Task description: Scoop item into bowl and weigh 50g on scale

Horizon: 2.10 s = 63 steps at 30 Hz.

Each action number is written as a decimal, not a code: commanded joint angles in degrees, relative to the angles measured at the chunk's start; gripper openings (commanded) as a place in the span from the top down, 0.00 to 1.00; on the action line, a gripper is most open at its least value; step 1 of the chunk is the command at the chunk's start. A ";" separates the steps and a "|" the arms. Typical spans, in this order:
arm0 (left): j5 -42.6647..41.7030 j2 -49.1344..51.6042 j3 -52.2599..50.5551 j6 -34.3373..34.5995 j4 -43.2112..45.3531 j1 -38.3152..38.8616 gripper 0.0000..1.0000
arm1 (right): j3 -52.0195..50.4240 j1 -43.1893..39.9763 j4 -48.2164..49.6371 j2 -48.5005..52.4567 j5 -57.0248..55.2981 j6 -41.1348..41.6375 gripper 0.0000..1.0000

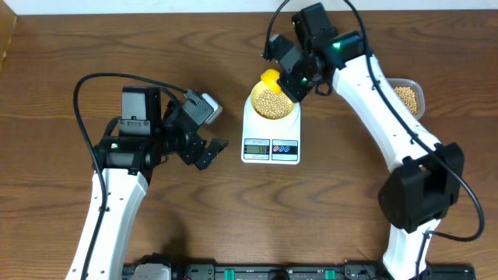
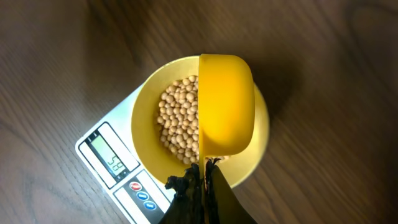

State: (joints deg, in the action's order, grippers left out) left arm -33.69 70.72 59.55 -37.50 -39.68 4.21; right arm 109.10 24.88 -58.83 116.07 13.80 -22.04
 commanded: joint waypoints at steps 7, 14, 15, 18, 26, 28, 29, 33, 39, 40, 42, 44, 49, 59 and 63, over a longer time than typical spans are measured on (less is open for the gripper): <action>0.33 0.13 -0.59 0.09 -0.09 -0.28 0.03 | -0.50 0.46 -0.28 1.97 -1.90 -0.74 0.99; 0.33 0.13 -0.59 0.07 -0.09 -0.28 0.02 | -1.27 0.46 0.17 2.03 -1.90 -0.74 0.99; 0.33 0.13 -0.59 0.09 -0.09 -0.28 0.02 | -1.33 0.46 0.15 2.03 -1.90 -0.74 0.99; 0.33 0.13 -0.59 0.07 -0.09 -0.28 0.02 | -1.90 0.46 0.20 2.03 -1.90 -0.74 0.99; 0.33 0.13 -0.59 0.07 -0.09 -0.28 0.02 | -3.06 0.46 0.79 2.08 -1.92 -0.76 0.99; 0.33 0.13 -0.59 0.09 -0.09 -0.28 0.02 | -3.06 0.46 0.81 2.08 -1.92 -0.76 0.99; 0.33 0.13 -0.59 0.09 -0.07 -0.28 0.02 | -3.06 0.46 0.79 2.14 -1.92 -0.76 0.99; 0.33 0.13 -0.59 0.09 -0.09 -0.28 0.02 | -3.17 0.46 0.87 2.25 -1.92 -0.76 0.99; 0.33 0.13 -0.59 0.07 -0.07 -0.28 0.02 | -3.17 0.46 0.66 3.32 -3.17 -0.76 0.99; 0.33 0.13 -0.59 0.07 -0.07 -0.28 0.03 | -3.17 0.46 0.72 3.65 -3.41 -0.76 0.99; 0.33 0.13 -0.59 0.09 -0.09 -0.28 0.02 | -3.17 0.46 0.83 3.96 -3.34 -0.76 0.99; 0.33 0.13 -0.59 0.09 -0.09 -0.28 0.02 | -3.17 0.52 1.05 4.09 -3.17 -0.76 0.99; 0.33 0.13 -0.59 0.07 -0.07 -0.28 0.02 | -3.17 0.72 1.25 4.09 -3.10 -0.76 0.99; 0.33 0.13 -0.59 0.07 -0.09 -0.28 0.02 | -3.17 1.84 1.22 4.09 -2.23 -0.76 0.99; 0.33 0.13 -0.59 0.07 -0.09 -0.28 0.02 | -3.17 2.78 1.16 4.09 -2.25 -0.76 0.99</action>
State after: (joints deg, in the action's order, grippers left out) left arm -33.69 70.72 59.55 -37.47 -39.68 4.21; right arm 106.32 26.39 -57.58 119.33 10.87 -22.04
